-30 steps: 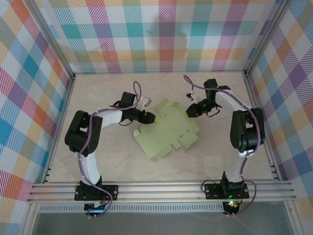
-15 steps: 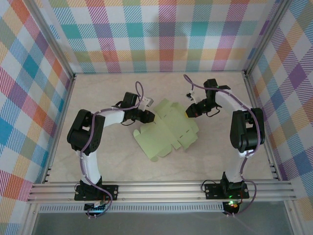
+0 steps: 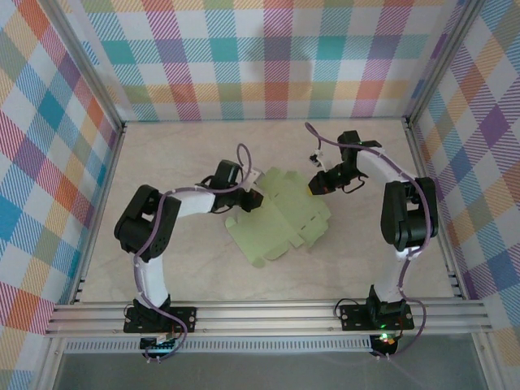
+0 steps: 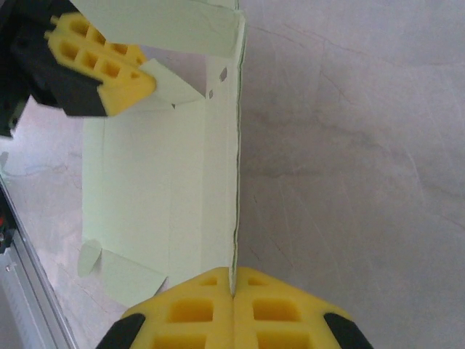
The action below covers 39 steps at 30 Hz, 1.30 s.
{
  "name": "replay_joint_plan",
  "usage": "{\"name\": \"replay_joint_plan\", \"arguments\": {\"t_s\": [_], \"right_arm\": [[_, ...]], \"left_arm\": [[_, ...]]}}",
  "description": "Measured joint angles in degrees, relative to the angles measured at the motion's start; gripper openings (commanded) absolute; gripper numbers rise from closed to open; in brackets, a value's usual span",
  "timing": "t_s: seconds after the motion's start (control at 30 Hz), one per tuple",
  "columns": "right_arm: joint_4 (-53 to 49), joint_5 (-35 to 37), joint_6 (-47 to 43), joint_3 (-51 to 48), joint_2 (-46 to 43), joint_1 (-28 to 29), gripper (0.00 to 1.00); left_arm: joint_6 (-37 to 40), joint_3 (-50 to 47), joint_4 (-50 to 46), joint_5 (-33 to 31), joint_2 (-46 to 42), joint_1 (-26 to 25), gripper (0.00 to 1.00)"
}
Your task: Fold the paper box
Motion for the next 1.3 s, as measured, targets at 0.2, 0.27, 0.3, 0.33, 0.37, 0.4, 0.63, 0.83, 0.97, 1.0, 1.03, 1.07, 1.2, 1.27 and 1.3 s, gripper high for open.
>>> {"name": "replay_joint_plan", "arguments": {"t_s": [0.2, 0.27, 0.3, 0.33, 0.37, 0.4, 0.63, 0.83, 0.97, 1.0, 1.03, 1.07, 1.2, 1.27, 1.3], "right_arm": [[-0.7, 1.2, 1.5, 0.6, 1.1, -0.3, 0.0], [-0.7, 1.4, 1.7, 0.7, 1.4, -0.4, 0.0], [-0.7, 1.4, 1.9, 0.8, 1.6, -0.4, 0.0], [-0.7, 1.4, 1.9, 0.9, 1.7, -0.4, 0.0], [-0.7, 1.5, 2.0, 0.9, 2.0, -0.4, 0.0], [-0.7, 1.6, 2.1, 0.9, 2.1, -0.4, 0.0], [-0.3, 2.4, 3.0, 1.4, 2.8, -1.0, 0.0], [0.3, 2.9, 3.2, 1.7, 2.8, -1.4, 0.0], [0.4, 2.9, 3.2, 1.7, 2.8, -1.5, 0.0], [0.4, 2.9, 3.2, 1.7, 2.8, -1.5, 0.0], [0.3, 2.9, 3.2, 1.7, 2.8, -1.5, 0.0], [0.4, 2.9, 3.2, 1.7, 2.8, -1.4, 0.0], [0.4, 3.1, 3.2, 1.7, 2.8, -1.5, 0.0], [0.4, 3.3, 3.2, 1.7, 2.8, -1.5, 0.0], [0.4, 3.2, 3.2, 1.7, 2.8, -1.5, 0.0]], "left_arm": [[4.8, -4.0, 3.2, -19.5, -3.3, -9.7, 0.0], [7.3, -4.4, 4.1, -26.3, -3.3, -12.9, 0.0], [8.5, -4.7, 4.5, -29.2, -3.3, -14.2, 0.0], [9.8, -4.9, 4.7, -32.3, -3.2, -15.5, 0.0], [11.1, -5.1, 4.9, -35.2, -3.1, -16.8, 0.0], [12.0, -5.1, 5.1, -37.4, -2.8, -17.8, 0.0], [17.7, -2.1, 5.9, -50.9, 2.5, -23.6, 0.0], [20.1, 1.6, 4.2, -57.5, 6.6, -26.0, 0.0], [20.4, 2.3, 3.2, -58.1, 6.6, -26.1, 0.0], [20.2, 2.3, 3.1, -57.9, 6.6, -26.0, 0.0], [19.5, 2.3, 3.0, -57.4, 6.6, -25.9, 0.0], [18.7, 2.3, 2.9, -56.4, 6.5, -25.6, 0.0], [14.3, 2.3, 0.9, -47.8, 4.2, -22.0, 0.07], [11.1, 2.3, 0.0, -40.5, 2.2, -18.8, 0.17], [9.6, 2.3, 0.1, -36.5, 1.7, -17.2, 0.22]]}}
